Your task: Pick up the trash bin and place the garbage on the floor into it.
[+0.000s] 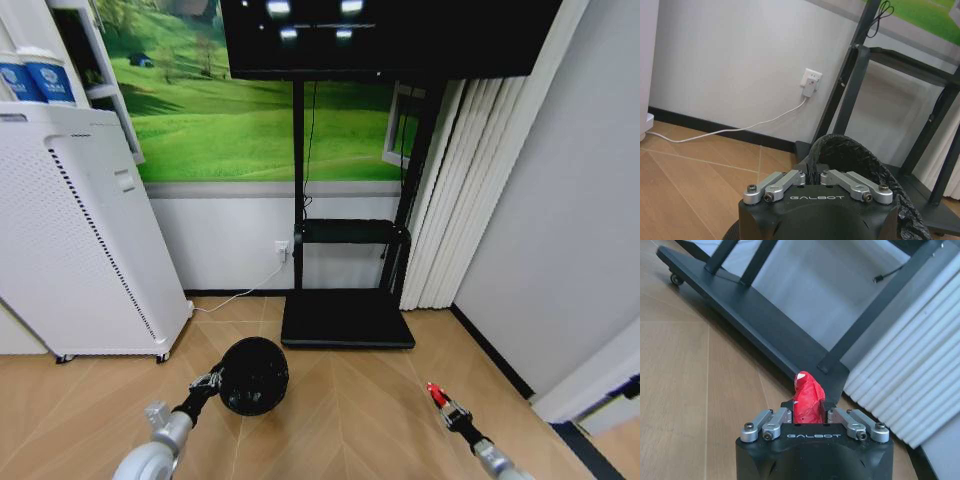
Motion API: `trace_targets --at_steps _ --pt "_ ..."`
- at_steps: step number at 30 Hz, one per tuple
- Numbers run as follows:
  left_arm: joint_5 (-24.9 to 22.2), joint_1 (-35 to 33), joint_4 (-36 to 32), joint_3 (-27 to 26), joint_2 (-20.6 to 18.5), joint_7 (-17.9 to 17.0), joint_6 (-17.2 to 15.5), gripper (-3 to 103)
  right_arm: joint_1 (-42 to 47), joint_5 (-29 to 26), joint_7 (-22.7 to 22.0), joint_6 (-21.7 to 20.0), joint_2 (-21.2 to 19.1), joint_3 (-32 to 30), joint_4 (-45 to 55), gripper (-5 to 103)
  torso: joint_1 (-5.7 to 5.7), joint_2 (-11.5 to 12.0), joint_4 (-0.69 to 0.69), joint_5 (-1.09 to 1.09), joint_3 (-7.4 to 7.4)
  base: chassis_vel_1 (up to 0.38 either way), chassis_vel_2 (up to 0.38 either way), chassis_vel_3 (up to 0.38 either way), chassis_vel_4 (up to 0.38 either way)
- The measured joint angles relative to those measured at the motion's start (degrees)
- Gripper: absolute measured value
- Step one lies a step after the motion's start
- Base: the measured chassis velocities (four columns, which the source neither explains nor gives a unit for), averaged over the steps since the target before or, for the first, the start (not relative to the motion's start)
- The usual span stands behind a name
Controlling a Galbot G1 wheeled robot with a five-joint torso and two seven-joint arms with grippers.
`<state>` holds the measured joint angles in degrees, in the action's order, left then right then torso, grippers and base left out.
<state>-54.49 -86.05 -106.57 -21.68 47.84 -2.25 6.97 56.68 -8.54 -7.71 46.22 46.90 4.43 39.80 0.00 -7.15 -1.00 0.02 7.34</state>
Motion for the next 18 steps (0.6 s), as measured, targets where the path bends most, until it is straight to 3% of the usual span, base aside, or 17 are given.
trace_targets --at_steps 10,18 --pt "1.1 -1.7 0.1 -1.2 1.0 -0.1 0.0 7 0.6 3.2 -1.9 0.0 -2.9 2.1 12.8 27 0.0 0.0 0.01 0.0 0.0 0.0 0.0 0.0 0.0" --pt "0.5 -2.1 -2.0 -2.6 0.8 -1.1 -0.3 7 -1.7 2.5 -2.5 0.0 -9.5 7.2 22.1 26 0.0 0.0 -0.01 0.01 0.0 0.0 0.0 0.0 0.0"
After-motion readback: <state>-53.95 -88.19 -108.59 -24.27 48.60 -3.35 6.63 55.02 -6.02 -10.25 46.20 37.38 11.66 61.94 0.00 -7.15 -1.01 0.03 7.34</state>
